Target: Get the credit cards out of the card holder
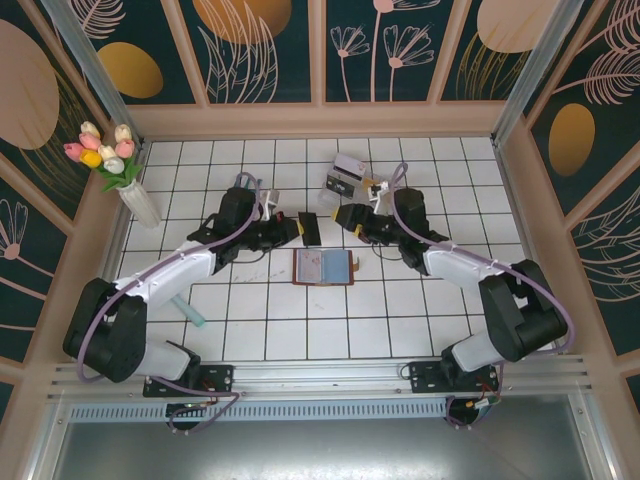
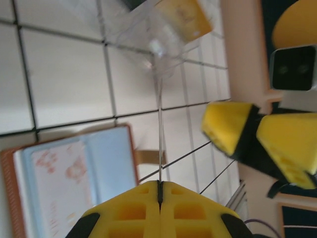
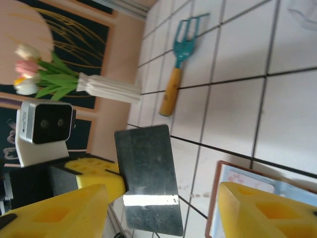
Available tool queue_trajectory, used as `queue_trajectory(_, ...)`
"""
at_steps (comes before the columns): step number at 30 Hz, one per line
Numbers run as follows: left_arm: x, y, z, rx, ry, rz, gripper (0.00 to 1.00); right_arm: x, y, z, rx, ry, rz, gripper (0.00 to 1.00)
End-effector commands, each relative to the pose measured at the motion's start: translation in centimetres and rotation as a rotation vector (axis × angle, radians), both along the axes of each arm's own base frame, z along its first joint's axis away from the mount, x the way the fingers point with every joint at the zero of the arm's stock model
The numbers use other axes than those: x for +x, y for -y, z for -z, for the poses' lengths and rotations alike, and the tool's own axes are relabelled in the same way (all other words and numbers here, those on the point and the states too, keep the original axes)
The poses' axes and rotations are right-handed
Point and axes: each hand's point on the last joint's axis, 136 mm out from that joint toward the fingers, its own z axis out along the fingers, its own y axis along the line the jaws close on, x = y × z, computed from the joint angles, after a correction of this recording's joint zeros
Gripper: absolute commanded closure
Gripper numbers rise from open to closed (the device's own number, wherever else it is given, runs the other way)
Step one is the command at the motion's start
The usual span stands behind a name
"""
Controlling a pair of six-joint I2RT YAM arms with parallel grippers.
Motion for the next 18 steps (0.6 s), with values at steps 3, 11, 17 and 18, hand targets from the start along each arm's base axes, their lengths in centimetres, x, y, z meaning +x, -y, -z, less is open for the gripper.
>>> queue_trajectory(3, 1.2, 1.2, -8.9, -0.271, 0.177, -0.022, 1.00, -0.5, -0.3, -6.0, 0.186, 0.132, -0.064, 0.35)
queue_trajectory(11, 1.0, 1.6, -13.1, -0.453, 0.232, -0.011, 1.00, -0.7, -1.0, -11.0, 0.320, 0.194, -0.123, 0.43)
queue_trajectory(17, 1.0, 1.6, -13.3, -0.477, 0.222, -0.010, 1.00, -0.9, -1.5, -13.1, 0.378, 0.218, -0.159, 0.60)
queue_trajectory(18, 1.0, 1.6, -13.4, -0.484, 0.219, -0.010, 1.00, -1.0, -1.5, -13.3, 0.387, 0.218, -0.164, 0.63)
